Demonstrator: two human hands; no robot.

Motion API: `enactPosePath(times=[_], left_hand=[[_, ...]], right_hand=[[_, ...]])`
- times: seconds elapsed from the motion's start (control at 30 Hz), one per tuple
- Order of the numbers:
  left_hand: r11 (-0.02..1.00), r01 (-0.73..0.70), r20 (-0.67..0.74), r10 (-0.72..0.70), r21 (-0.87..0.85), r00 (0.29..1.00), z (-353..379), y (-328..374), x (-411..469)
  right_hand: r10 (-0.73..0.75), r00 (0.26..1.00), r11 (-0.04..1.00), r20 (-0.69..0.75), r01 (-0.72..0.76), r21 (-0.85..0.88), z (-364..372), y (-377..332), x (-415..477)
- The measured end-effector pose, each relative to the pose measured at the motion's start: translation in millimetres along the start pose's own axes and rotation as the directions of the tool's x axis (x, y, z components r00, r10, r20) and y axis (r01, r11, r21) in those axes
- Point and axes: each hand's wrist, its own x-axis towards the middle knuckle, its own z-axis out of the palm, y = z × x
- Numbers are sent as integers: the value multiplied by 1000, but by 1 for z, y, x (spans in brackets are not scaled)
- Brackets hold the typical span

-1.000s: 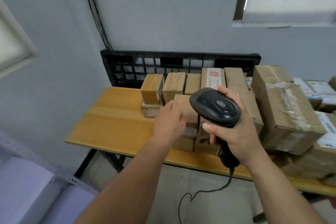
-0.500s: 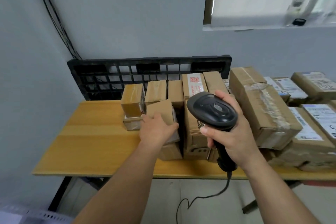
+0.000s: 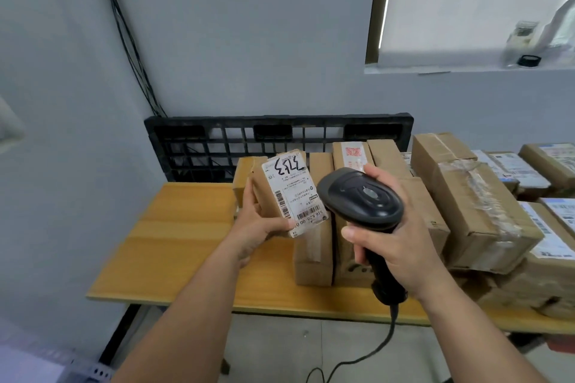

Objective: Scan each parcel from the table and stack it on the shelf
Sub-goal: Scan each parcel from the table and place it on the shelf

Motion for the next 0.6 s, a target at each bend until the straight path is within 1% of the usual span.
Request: enactPosePath(times=[0.13, 0.23, 0.33, 0.6], left_hand=[[996, -80, -48, 83, 49, 995, -19, 1, -2], [985, -117, -110, 131, 123, 985, -35, 3, -3], [967, -175, -162, 205, 183, 965, -47, 5, -3], [946, -235, -180, 277, 223, 944, -60, 14, -7]], right_hand=[[8, 998, 998, 58, -12, 62, 11, -3, 2], [42, 994, 995, 102, -51, 90, 16, -8, 1], [74, 987, 993, 141, -86, 78, 19, -10, -2], [99, 973, 994, 210, -108, 31, 18, -13, -9]])
